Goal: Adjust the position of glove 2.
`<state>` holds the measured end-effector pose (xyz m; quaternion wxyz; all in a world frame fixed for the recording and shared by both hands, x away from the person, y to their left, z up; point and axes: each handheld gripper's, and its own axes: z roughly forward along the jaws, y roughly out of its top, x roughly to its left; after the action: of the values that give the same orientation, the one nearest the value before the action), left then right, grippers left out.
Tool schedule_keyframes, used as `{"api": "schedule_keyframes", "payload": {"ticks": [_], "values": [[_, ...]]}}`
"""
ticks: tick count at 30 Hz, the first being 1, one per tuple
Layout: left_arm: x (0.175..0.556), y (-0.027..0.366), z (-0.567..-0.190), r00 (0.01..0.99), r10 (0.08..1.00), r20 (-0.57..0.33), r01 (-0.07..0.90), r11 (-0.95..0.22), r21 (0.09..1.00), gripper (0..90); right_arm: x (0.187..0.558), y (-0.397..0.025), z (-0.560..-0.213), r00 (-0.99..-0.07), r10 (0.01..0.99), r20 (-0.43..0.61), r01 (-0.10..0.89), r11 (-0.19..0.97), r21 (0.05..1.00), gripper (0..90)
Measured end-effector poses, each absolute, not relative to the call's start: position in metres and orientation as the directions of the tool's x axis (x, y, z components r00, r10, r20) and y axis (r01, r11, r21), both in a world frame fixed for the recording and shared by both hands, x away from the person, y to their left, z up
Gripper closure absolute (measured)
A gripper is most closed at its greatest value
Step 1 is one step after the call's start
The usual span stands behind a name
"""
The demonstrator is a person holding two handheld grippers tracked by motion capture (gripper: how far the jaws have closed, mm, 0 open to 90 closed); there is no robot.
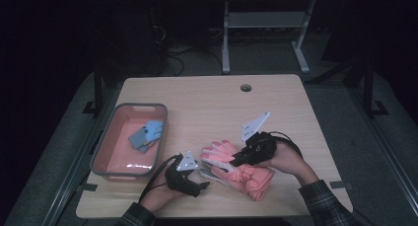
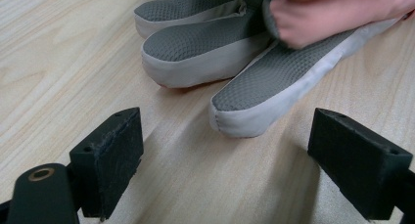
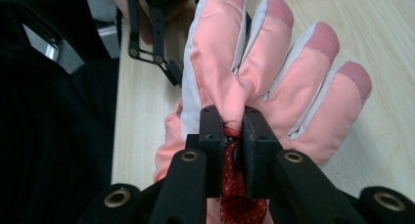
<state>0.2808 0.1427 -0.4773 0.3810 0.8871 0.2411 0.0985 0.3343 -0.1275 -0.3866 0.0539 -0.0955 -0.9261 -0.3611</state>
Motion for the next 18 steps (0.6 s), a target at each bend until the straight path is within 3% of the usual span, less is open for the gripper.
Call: {"api": "schedule_keyframes", "payload": {"ticks": [12,18], "values": [[0.281,0.143,-0.477,0.865,0.502,-0.008,0.352,-0.595,0.723,12.3,0.333,-0.116,-0.417,-0.968,0.172,0.183,0.249,0.757,0.604,76.9],[0.281,0.141,-0.475,0.866,0.500,-0.007,0.361,-0.614,0.702,12.3,0.333,-0.124,-0.408,-0.961,0.184,0.205,0.274,0.702,0.658,55.8]]}}
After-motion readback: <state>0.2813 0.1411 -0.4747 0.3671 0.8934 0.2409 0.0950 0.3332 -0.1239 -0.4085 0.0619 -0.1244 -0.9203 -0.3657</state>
